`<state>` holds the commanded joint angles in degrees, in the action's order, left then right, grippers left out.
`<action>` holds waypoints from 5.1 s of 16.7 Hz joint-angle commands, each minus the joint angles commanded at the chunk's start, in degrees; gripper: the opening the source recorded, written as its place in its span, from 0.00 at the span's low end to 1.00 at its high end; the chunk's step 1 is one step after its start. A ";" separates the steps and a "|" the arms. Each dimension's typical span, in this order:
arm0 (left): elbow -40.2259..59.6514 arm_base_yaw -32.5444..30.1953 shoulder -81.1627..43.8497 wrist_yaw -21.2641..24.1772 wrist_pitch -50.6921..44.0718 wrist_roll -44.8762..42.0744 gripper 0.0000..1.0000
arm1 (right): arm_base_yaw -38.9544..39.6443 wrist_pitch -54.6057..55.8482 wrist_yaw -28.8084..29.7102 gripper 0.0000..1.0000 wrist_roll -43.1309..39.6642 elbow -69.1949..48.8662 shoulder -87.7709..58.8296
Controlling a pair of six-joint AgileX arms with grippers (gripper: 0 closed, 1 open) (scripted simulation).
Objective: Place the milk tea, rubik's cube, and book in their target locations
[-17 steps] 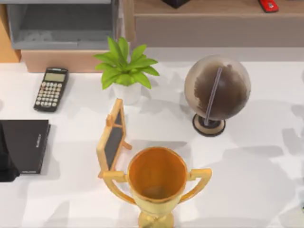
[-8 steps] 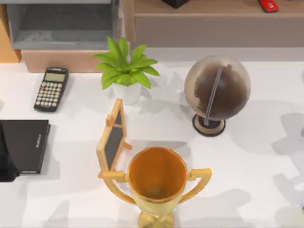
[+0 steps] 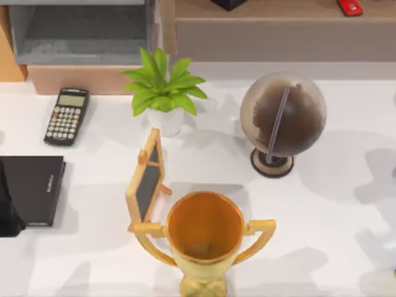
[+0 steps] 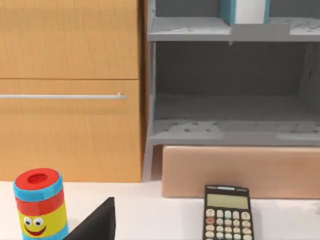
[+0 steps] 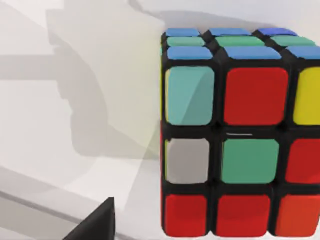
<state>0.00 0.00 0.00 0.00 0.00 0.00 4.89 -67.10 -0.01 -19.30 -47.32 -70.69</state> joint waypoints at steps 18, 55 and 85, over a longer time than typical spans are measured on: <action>0.00 0.00 0.00 0.00 0.00 0.00 1.00 | 0.35 14.54 0.03 0.62 0.24 10.24 -3.85; 0.00 0.00 0.00 0.00 0.00 0.00 1.00 | 4.78 23.76 6.71 0.00 5.34 -7.52 -7.90; 0.00 0.00 0.00 0.00 0.00 0.00 1.00 | 7.31 72.06 18.99 0.00 18.49 -58.60 -30.80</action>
<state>0.00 0.00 0.00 0.00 0.00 0.00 12.20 4.95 18.98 -0.81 -105.92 -101.49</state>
